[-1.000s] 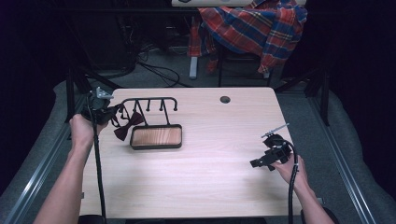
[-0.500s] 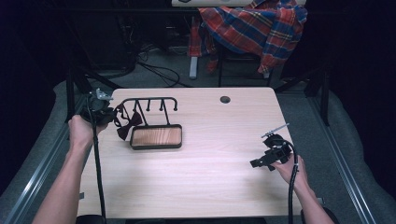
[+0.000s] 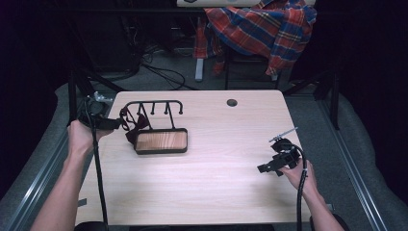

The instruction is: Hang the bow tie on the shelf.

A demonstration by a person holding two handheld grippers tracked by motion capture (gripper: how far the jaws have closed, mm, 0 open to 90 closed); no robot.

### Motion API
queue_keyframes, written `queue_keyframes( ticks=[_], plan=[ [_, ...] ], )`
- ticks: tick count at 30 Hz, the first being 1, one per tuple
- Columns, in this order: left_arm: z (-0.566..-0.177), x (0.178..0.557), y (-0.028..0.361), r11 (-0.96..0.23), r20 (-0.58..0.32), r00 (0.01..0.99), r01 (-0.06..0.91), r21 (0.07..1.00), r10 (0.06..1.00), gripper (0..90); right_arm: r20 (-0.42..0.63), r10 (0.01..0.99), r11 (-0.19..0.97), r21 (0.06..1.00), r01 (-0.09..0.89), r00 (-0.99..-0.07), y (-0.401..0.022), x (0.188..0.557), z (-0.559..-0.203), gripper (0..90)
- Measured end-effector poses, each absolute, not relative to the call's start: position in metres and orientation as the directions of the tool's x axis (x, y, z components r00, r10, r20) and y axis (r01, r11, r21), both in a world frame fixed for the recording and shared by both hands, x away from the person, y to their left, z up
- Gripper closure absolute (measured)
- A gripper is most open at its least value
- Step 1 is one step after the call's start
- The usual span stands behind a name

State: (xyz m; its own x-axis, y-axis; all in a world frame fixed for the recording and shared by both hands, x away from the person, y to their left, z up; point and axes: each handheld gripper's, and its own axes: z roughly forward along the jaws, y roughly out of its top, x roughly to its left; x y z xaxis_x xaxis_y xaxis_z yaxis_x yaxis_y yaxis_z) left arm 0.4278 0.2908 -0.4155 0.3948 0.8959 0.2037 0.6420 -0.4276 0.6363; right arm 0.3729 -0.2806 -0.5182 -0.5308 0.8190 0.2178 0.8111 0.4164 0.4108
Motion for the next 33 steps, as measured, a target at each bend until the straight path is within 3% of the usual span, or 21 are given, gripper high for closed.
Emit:
queue_keyframes(
  ticks=[2,7,18,33],
  plan=[
    [-0.414,0.426,0.291,-0.423,0.188,0.403,0.642,0.640,0.896,27.0,0.197,0.804,0.464,0.380,0.800,-0.560,-0.283,0.375,-0.516,11.2],
    [-0.409,0.420,0.293,-0.396,0.149,0.401,0.652,0.647,0.904,19.5,0.203,0.808,0.450,0.394,0.801,-0.553,-0.282,0.374,-0.516,10.4],
    [-0.414,0.400,0.294,-0.349,0.060,0.405,0.693,0.631,0.912,13.8,0.219,0.815,0.421,0.412,0.808,-0.537,-0.279,0.373,-0.517,10.0],
    [-0.429,0.368,0.280,-0.394,0.080,0.440,0.690,0.608,0.894,8.8,0.214,0.800,0.454,0.395,0.798,-0.561,-0.279,0.374,-0.516,10.5]
  ],
)
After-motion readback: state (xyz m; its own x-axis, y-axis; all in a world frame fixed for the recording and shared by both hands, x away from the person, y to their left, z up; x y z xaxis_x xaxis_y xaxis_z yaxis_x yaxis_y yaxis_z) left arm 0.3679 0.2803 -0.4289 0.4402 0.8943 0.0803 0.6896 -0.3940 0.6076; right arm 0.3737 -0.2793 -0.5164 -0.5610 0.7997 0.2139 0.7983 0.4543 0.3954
